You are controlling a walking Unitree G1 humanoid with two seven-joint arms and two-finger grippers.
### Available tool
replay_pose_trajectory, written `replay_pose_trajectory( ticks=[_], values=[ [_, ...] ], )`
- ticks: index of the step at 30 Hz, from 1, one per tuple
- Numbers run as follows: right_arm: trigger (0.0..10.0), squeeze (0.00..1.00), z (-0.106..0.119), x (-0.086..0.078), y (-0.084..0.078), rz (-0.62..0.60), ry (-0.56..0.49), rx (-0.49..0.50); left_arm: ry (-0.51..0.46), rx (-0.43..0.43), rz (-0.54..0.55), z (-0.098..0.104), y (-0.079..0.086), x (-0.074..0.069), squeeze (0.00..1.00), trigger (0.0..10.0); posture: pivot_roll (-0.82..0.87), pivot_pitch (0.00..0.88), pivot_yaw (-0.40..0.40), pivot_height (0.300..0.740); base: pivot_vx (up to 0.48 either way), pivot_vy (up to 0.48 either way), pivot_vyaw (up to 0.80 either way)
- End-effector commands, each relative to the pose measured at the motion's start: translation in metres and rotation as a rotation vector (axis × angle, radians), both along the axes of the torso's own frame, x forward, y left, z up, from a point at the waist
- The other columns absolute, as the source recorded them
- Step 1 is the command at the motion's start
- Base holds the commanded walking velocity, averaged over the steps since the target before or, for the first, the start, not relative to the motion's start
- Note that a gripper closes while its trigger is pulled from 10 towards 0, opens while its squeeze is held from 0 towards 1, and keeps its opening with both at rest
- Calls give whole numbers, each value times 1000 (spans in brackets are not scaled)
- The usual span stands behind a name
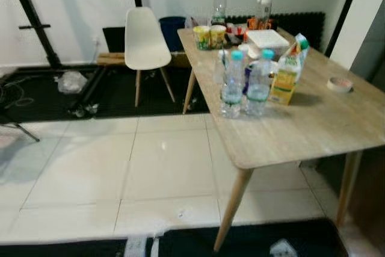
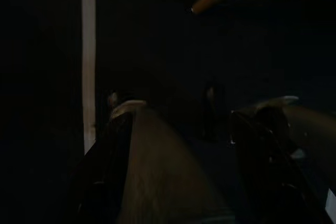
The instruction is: Restocking fridge
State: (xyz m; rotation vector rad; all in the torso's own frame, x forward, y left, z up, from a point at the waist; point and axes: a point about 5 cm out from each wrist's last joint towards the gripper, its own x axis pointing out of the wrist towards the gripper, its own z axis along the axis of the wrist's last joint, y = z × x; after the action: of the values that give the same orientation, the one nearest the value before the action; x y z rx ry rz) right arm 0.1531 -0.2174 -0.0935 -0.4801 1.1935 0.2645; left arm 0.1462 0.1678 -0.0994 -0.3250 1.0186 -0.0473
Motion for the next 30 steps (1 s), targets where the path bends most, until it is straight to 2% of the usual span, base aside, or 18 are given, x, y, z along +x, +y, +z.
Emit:
replay_pose_trajectory(
  ticks=[1, 10, 12, 16, 23, 25, 26, 27, 30],
  values=[
    [10000, 0, 0, 1, 4, -2, -4, 10, -1, 9, 4, 1, 2, 1, 0, 10000, -116, 0, 26, 740, 0, 0, 0],
    [10000, 0, 1, 1, -1, 13, -10, -19, 4, 18, 5, 0, 2, 1, 0, 10000, -118, 0, 21, 740, 0, 0, 0],
    [10000, 0, 1, 2, -1, -7, -15, -1, 5, 19, -2, 0, 2, 1, 0, 10000, -118, 0, 21, 740, 0, 0, 0],
    [10000, 0, -3, -11, -2, -49, -7, 45, 6, 18, 1, 0, 2, 0, 0, 10000, -116, 0, 21, 740, 0, 0, 0],
    [10000, 0, -4, -13, 1, -26, -6, 36, 12, 23, 3, -1, 3, -2, 0, 10000, -128, 0, 26, 740, 0, 0, 0],
    [10000, 0, 0, -2, 1, -65, -48, 62, 3, 34, 11, 0, 6, 1, 0, 10000, -132, 0, 21, 740, 0, 0, 0],
    [10000, 0, 0, -2, 1, -65, -48, 62, 3, 34, 11, 0, 6, 1, 0, 10000, -132, 0, 21, 740, 0, 0, 0],
    [10000, 0, 4, 8, 0, -78, -79, 72, -6, 43, 25, 2, 9, 4, 0, 10000, -114, 0, 7, 740, 0, 0, 0],
    [10000, 0, 6, 11, -2, -77, -86, 74, -9, 41, 30, 2, 9, 5, 0, 10000, -110, 0, 2, 740, 0, 0, 0]
  ],
)
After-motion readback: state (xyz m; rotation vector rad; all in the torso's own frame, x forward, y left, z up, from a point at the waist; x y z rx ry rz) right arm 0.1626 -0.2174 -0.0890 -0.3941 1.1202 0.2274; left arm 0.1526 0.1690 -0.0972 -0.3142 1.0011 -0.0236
